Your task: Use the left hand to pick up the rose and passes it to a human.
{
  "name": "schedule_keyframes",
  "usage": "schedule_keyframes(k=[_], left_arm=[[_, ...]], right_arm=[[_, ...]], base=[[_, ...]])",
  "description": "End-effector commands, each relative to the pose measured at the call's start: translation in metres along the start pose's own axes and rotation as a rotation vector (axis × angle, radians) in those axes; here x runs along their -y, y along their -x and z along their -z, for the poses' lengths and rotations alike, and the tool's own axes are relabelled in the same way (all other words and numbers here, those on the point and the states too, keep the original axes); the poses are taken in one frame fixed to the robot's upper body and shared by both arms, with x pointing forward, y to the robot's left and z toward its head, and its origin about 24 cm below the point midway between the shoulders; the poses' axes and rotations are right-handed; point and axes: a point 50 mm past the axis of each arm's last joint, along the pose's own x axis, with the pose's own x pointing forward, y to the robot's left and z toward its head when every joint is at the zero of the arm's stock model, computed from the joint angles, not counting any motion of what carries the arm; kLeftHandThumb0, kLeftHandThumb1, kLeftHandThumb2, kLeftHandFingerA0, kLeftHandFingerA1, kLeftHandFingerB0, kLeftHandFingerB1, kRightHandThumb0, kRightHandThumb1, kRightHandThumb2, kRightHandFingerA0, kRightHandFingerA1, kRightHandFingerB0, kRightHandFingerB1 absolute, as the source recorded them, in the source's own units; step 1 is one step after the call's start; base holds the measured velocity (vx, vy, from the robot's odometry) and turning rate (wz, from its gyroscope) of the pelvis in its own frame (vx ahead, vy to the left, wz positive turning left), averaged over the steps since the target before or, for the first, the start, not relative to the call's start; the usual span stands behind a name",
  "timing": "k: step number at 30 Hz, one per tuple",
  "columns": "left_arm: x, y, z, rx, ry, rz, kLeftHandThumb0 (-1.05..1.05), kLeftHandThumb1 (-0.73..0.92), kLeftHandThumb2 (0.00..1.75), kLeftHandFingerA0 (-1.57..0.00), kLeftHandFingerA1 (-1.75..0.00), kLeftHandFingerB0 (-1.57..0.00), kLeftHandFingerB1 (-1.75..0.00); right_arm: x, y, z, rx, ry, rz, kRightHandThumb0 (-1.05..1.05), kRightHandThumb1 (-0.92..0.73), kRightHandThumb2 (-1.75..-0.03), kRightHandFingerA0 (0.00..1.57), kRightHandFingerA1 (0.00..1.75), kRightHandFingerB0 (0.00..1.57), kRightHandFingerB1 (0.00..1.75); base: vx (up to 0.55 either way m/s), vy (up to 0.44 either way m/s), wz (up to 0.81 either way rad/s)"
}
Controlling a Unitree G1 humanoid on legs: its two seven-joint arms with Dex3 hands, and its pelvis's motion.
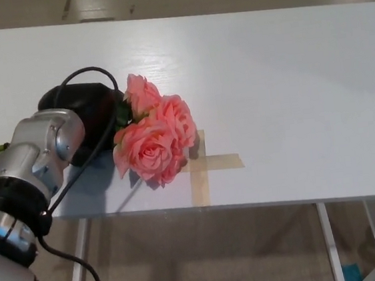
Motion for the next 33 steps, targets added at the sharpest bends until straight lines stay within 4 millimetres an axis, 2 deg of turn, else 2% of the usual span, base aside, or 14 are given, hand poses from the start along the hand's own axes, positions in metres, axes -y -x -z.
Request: schedule_keyframes(k=[1,6,7,8,9,13,15,18,19,20,21,27,28,33], left_arm=[[0.021,0.004,0.006,0.018,0.073,-0.006,-0.22,0.74,0.62,-0.78,-0.96,-0.6,-0.41],[0.02,0.006,0.008,0.034,0.116,-0.109,-0.24,0.75,0.63,-0.73,-1.07,-0.71,-0.45],[0.011,0.008,0.006,0.071,0.189,-0.241,-0.2,0.76,0.63,-0.64,-1.53,-0.73,-1.1],[0.003,0.01,0.001,0.098,0.228,-0.331,-0.2,0.76,0.58,-0.69,-1.64,-0.64,-1.38],[-0.004,0.011,-0.003,0.121,0.253,-0.394,-0.15,0.78,0.6,-0.7,-1.65,-0.57,-1.43],[-0.005,0.012,-0.004,0.128,0.26,-0.413,-0.15,0.78,0.6,-0.7,-1.65,-0.57,-1.43],[-0.033,0.015,-0.012,0.198,0.364,-0.534,-0.12,0.82,0.61,-0.69,-1.64,-0.83,-0.89],[-0.036,0.016,-0.013,0.205,0.387,-0.542,-0.12,0.82,0.61,-0.69,-1.64,-0.83,-0.89],[-0.039,0.016,-0.014,0.209,0.404,-0.551,-0.24,0.76,0.65,-0.8,-1.58,-0.9,-0.79],[-0.043,0.016,-0.015,0.215,0.428,-0.563,-0.24,0.76,0.65,-0.8,-1.58,-0.9,-0.79],[-0.062,0.017,-0.024,0.249,0.577,-0.618,-0.13,0.84,0.65,-0.73,-1.57,-0.72,-1.13],[-0.066,0.018,-0.026,0.254,0.604,-0.625,-0.13,0.84,0.65,-0.73,-1.57,-0.72,-1.13],[-0.089,0.021,-0.042,0.322,0.86,-0.628,-0.14,0.86,0.65,-0.73,-1.48,-0.66,-1.23],[-0.107,0.024,-0.055,0.382,1.02,-0.629,-0.18,0.86,0.69,-0.77,-1.44,-0.67,-1.22]], right_arm=[[0.001,0.001,0.004,-0.019,0.0,-0.01,-0.3,-0.67,-0.6,0.67,0.43,0.52,0.38],[0.001,0.0,0.004,-0.02,0.004,-0.011,-0.3,-0.67,-0.6,0.66,0.42,0.52,0.38],[0.002,0.0,0.004,-0.021,0.01,-0.01,-0.3,-0.67,-0.61,0.66,0.42,0.52,0.38],[0.002,0.0,0.004,-0.021,0.012,-0.011,-0.3,-0.68,-0.61,0.66,0.42,0.53,0.39],[0.003,0.0,0.003,-0.022,0.014,-0.01,-0.3,-0.68,-0.61,0.66,0.42,0.53,0.39],[0.003,0.0,0.003,-0.022,0.015,-0.009,-0.3,-0.68,-0.61,0.66,0.42,0.53,0.39],[0.003,0.0,0.003,-0.02,0.023,-0.008,-0.3,-0.68,-0.6,0.68,0.43,0.54,0.39],[0.004,0.0,0.003,-0.021,0.024,-0.008,-0.3,-0.68,-0.6,0.68,0.43,0.54,0.39],[0.004,0.0,0.003,-0.021,0.024,-0.008,-0.31,-0.68,-0.59,0.68,0.43,0.54,0.38],[0.004,0.0,0.003,-0.021,0.024,-0.008,-0.31,-0.68,-0.59,0.68,0.43,0.54,0.38],[0.004,0.0,0.003,-0.017,0.029,-0.007,-0.3,-0.68,-0.59,0.68,0.43,0.54,0.38],[0.005,-0.001,0.001,-0.014,0.03,-0.005,-0.3,-0.68,-0.59,0.68,0.43,0.54,0.38],[0.006,-0.001,0.0,-0.015,0.025,-0.002,-0.3,-0.68,-0.59,0.69,0.43,0.54,0.38],[0.007,-0.002,-0.003,-0.011,0.01,-0.001,-0.3,-0.68,-0.6,0.68,0.43,0.55,0.39]], base=[[0.0,0.0,0.0],[0.0,0.0,0.0],[0.0,0.0,0.0],[0.0,0.0,0.0],[0.0,0.0,0.0],[0.0,0.0,0.0],[0.0,0.0,0.0],[0.0,0.0,0.0],[0.0,0.0,0.0],[0.0,0.0,0.0],[0.0,0.0,0.0],[0.0,0.0,0.0],[0.0,0.0,0.0],[0.0,0.0,0.0]])
